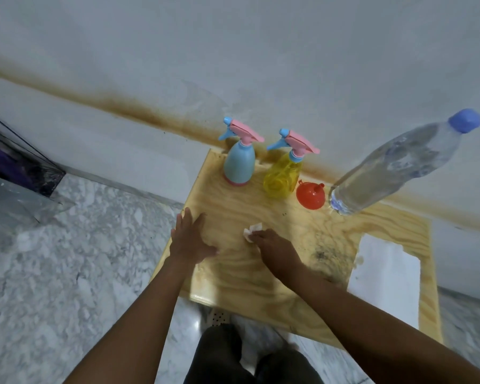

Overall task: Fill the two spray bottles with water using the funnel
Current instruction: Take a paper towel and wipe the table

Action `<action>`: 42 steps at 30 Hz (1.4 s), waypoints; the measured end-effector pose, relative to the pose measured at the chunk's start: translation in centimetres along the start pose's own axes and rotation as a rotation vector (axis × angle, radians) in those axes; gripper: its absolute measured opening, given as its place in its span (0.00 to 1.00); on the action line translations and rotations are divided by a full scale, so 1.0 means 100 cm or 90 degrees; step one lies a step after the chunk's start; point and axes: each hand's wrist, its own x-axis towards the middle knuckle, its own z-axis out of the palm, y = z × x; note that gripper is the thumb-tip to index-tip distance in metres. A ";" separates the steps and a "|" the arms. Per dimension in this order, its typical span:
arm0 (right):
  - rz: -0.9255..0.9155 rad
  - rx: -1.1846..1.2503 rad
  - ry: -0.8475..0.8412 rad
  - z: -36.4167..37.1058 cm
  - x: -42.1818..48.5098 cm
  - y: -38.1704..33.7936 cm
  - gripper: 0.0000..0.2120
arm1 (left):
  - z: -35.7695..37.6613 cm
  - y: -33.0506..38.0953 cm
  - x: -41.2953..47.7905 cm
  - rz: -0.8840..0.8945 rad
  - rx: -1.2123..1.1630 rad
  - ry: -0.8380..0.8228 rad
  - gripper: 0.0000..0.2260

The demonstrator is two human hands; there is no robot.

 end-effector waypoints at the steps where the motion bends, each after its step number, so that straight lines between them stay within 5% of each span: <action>1: 0.060 0.069 -0.013 -0.005 -0.002 0.000 0.18 | -0.001 0.002 -0.001 -0.002 0.008 -0.001 0.49; 5: 0.314 0.374 0.126 -0.045 -0.012 -0.001 0.13 | -0.003 0.016 -0.011 0.007 -0.020 0.010 0.38; 14: 0.434 0.637 0.235 -0.115 -0.097 0.032 0.13 | 0.008 0.124 -0.064 0.192 -0.177 0.027 0.20; 18: 0.400 0.646 0.248 -0.134 -0.158 0.054 0.19 | 0.032 0.183 -0.094 0.258 -0.197 -0.024 0.19; 25: 0.526 0.570 0.423 -0.130 -0.260 0.108 0.11 | 0.098 0.273 -0.128 0.308 -0.171 -0.131 0.19; 36: 0.674 0.515 0.529 -0.105 -0.374 0.174 0.08 | 0.215 0.364 -0.133 0.369 0.086 -0.091 0.35; 42: 0.734 0.501 0.514 -0.084 -0.412 0.211 0.09 | 0.247 0.389 -0.119 0.334 0.177 -0.060 0.31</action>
